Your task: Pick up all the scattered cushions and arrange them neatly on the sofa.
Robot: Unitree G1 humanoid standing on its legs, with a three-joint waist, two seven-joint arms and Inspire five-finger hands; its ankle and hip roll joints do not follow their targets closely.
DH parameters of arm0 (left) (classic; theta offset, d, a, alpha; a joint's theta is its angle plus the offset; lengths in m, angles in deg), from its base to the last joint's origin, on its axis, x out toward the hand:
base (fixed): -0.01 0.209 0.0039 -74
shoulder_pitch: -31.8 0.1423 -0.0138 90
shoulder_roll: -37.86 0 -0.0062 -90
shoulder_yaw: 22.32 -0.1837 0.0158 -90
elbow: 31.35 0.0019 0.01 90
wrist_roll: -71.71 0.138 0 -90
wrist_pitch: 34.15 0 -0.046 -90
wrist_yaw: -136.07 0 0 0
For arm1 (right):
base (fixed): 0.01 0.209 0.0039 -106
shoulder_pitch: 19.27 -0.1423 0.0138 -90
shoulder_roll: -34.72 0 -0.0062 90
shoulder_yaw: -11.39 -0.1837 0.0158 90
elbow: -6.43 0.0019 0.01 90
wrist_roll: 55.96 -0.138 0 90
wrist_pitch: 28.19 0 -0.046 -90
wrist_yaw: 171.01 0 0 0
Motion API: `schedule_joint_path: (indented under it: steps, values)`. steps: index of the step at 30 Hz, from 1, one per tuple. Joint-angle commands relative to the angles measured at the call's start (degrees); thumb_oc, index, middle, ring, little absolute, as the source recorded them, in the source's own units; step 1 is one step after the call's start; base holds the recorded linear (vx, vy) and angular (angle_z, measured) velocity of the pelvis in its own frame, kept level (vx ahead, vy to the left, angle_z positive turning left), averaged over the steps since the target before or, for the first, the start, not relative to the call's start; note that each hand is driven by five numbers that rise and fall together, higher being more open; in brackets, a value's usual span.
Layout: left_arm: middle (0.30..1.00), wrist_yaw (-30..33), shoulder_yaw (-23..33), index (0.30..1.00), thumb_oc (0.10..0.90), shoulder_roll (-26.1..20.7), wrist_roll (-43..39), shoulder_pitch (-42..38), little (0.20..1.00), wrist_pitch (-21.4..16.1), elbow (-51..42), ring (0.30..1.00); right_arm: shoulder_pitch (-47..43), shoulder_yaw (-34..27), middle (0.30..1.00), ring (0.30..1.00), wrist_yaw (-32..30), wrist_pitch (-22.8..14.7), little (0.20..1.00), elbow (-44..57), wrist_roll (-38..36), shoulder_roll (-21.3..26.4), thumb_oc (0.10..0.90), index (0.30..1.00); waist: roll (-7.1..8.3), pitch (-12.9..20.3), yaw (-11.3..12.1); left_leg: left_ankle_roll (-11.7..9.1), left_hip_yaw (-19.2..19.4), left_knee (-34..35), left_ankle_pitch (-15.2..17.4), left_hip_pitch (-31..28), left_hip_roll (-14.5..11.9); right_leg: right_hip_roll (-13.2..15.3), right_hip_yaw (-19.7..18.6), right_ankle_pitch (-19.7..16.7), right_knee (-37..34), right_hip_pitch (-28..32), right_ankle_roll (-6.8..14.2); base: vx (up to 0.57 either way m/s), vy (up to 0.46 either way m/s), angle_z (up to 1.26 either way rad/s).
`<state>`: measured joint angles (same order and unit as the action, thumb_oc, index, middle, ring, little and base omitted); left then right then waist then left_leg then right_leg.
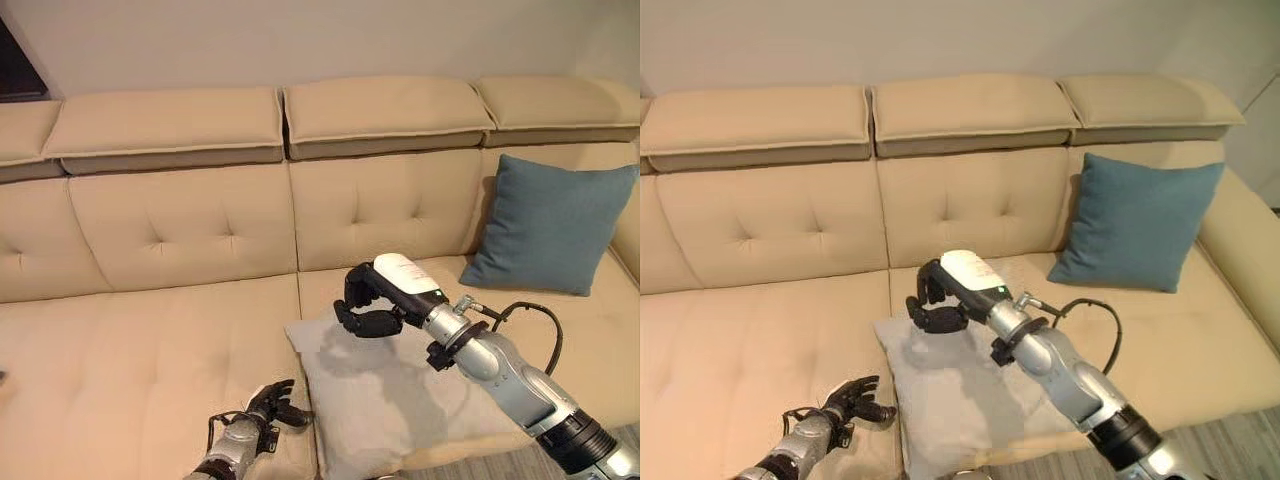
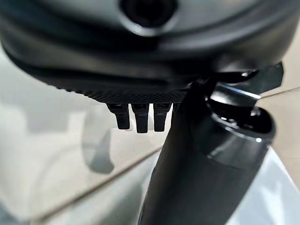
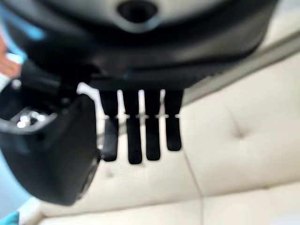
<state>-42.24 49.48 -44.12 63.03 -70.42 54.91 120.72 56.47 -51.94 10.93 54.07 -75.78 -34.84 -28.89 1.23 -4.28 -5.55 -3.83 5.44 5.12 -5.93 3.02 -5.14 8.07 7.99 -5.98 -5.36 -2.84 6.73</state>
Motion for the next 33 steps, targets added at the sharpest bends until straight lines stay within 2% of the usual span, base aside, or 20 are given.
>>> schedule_joint_path:
  steps: [1,7,8,9,10,12,13,15,17,18,20,23,26,27,28,30,33]
  values:
    - [0.900,3.6,-1.1,0.900,0.800,1.0,2.4,-8.9,0.900,-2.0,4.5,0.900,-2.6,-3.5,0.300,0.300,-3.9,-3.4,0.300,5.5,-1.1,0.6,0.400,0.300,2.57,2.8,0.9,-0.7,-2.3,-0.1,6.7,-1.1,0.3,-0.4,2.0,5.5,0.6,1.9,1.4,0.00,0.000,0.00]
    - [0.900,4.2,-1.1,0.900,0.800,3.6,1.9,-9.0,0.900,-1.3,6.6,0.900,-1.3,-4.2,0.300,0.300,-4.0,-2.8,0.300,6.8,-0.7,1.0,0.400,0.300,2.82,3.1,0.7,-0.7,-2.6,-0.1,6.6,-1.1,0.3,-0.4,2.3,5.7,0.9,2.2,1.2,0.00,0.004,0.02]
    - [0.900,4.4,-1.5,0.900,0.800,4.0,2.2,-9.1,0.900,-1.2,6.7,0.900,-0.3,-5.5,0.411,0.411,-5.0,-2.4,0.411,6.4,0.5,1.4,0.474,0.411,2.82,3.2,0.5,-0.7,-2.6,-0.1,6.7,-1.2,0.3,-0.4,2.3,5.8,1.0,2.2,1.3,0.01,0.011,0.07]
    - [0.900,4.6,-1.6,0.900,0.800,4.4,2.4,-9.0,0.900,-1.1,6.6,0.900,0.8,-7.2,0.561,0.561,-6.3,-1.6,0.561,5.4,2.4,1.8,0.574,0.561,2.89,3.2,0.2,-0.7,-2.6,-0.1,6.8,-1.2,0.4,-0.4,2.3,5.8,1.1,2.2,1.3,0.01,0.006,0.09]
    - [0.900,4.7,-1.7,0.900,0.800,4.6,2.3,-9.0,0.900,-0.9,6.3,0.900,1.9,-8.7,0.900,0.900,-7.3,-0.5,0.900,3.8,4.1,2.2,0.800,0.900,2.89,3.3,0.2,-0.7,-2.6,-0.1,6.8,-1.2,0.3,-0.4,2.4,5.9,1.2,2.2,1.3,0.01,-0.003,0.10]
    - [0.900,4.9,-2.0,0.900,0.800,4.7,2.4,-8.8,0.900,-0.8,5.7,0.900,3.2,-10.7,0.900,0.900,-8.7,0.6,0.900,1.5,5.8,3.0,0.800,0.900,2.91,3.3,0.2,-0.7,-2.6,-0.1,6.8,-1.2,0.3,-0.4,2.4,5.9,1.3,2.2,1.3,0.01,-0.004,0.07]
    - [0.900,5.0,-2.4,0.900,0.800,4.8,2.4,-7.8,0.900,-0.9,4.1,0.900,6.4,-15.2,0.900,0.900,-11.1,2.8,0.900,-3.1,7.2,3.3,0.800,0.900,2.76,3.1,-0.1,-0.7,-2.7,-0.1,7.1,-1.4,0.3,-0.4,2.4,6.1,1.5,2.4,1.3,0.00,0.000,0.00]
    - [0.900,5.0,-2.6,0.900,0.800,4.9,1.5,-7.0,0.900,-0.9,3.2,0.900,8.0,-18.8,0.900,0.900,-13.9,5.2,0.900,-10.0,7.5,2.9,0.800,0.900,2.59,3.1,-0.2,-0.6,-2.7,-0.1,7.2,-1.4,0.4,-0.4,2.4,6.1,1.5,2.4,1.3,-0.01,-0.007,0.02]
    - [0.900,4.8,-2.7,0.900,0.800,5.0,0.4,-6.8,0.900,-1.1,2.5,0.900,7.5,-20.0,0.900,0.900,-15.8,6.2,0.900,-14.0,7.4,2.9,0.800,0.900,2.52,3.3,-0.3,-0.5,-2.7,-0.1,7.0,-1.0,0.5,-0.3,2.4,5.9,1.4,2.1,1.4,0.00,-0.006,0.02]
    - [0.900,4.2,-2.8,0.900,0.800,4.8,-1.5,-6.1,0.900,-1.0,1.3,0.900,6.2,-21.5,0.900,0.900,-18.4,8.2,0.900,-20.7,6.8,3.0,0.800,0.900,2.22,3.1,-0.3,-0.5,-2.5,-0.1,6.9,-1.0,0.6,-0.2,2.3,5.8,1.2,2.0,1.4,-0.01,-0.023,-0.05]
    - [0.900,4.1,-3.0,0.900,0.800,4.5,-2.9,-5.5,0.900,-1.2,0.2,0.900,5.3,-23.3,0.900,0.900,-19.7,9.5,0.900,-25.3,3.5,2.1,0.800,0.900,1.81,3.0,-0.3,-0.5,-2.4,-0.1,6.8,-0.8,0.7,-0.2,2.1,5.7,1.0,1.9,1.3,-0.01,-0.038,-0.07]
    - [0.900,4.3,-3.2,0.900,0.800,4.1,-4.3,-4.9,0.900,-1.2,-0.4,0.900,3.5,-24.2,0.900,0.900,-20.9,10.1,0.900,-31.8,-2.5,0.2,0.800,0.900,1.21,2.7,-0.2,-0.6,-2.2,-0.1,6.7,-0.6,0.7,-0.2,1.8,5.7,0.8,1.9,1.3,0.00,-0.041,-0.06]
    - [0.900,4.4,-2.6,0.900,0.800,3.8,-5.9,-3.9,0.900,-1.2,-1.1,0.900,2.4,-23.5,0.900,0.900,-20.7,10.4,0.900,-36.1,-3.7,0.0,0.800,0.900,0.51,2.4,-0.2,-0.6,-2.0,-0.1,6.5,-0.5,0.6,-0.3,1.5,5.8,0.7,1.8,1.1,0.01,-0.056,-0.07]
    - [0.900,4.9,-1.8,0.900,0.800,4.4,-9.1,-3.8,0.900,-1.0,-1.0,0.900,2.4,-23.8,0.900,0.900,-20.3,10.3,0.900,-38.2,-8.0,-1.7,0.800,0.900,0.05,2.3,-0.3,-0.7,-1.9,-0.1,6.4,-0.4,0.6,-0.3,1.4,5.7,0.5,1.7,1.1,0.01,-0.054,-0.04]
    - [0.900,4.9,-1.8,0.900,0.800,4.3,-9.2,-3.8,0.900,-1.0,-1.0,0.900,2.3,-23.7,0.900,0.900,-20.3,10.3,0.900,-38.3,-8.1,-1.7,0.800,0.900,0.05,2.3,-0.4,-0.7,-1.9,-0.1,6.4,-0.4,0.6,-0.3,1.4,5.7,0.5,1.7,1.1,0.01,-0.052,-0.04]
    - [0.900,5.2,-0.8,0.900,0.800,5.1,-13.9,-4.0,0.900,-0.7,-1.4,0.900,1.9,-23.5,0.900,0.900,-19.3,9.8,0.900,-40.7,-14.6,-4.3,0.800,0.900,-0.40,2.1,-0.4,-0.8,-1.8,-0.1,6.2,-0.2,0.5,-0.4,1.4,5.8,0.4,1.5,0.9,0.00,-0.049,-0.05]
    - [0.900,5.4,-0.9,0.900,0.800,6.1,-17.6,-5.5,0.900,-0.5,-1.3,0.900,-0.9,-21.0,0.900,0.900,-16.4,7.4,0.900,-47.1,-24.7,-8.6,0.800,0.900,-1.54,1.5,-0.8,-1.0,-1.5,-0.1,6.0,-0.1,0.5,-0.5,1.0,5.8,0.4,1.0,0.8,0.00,-0.062,-0.03]
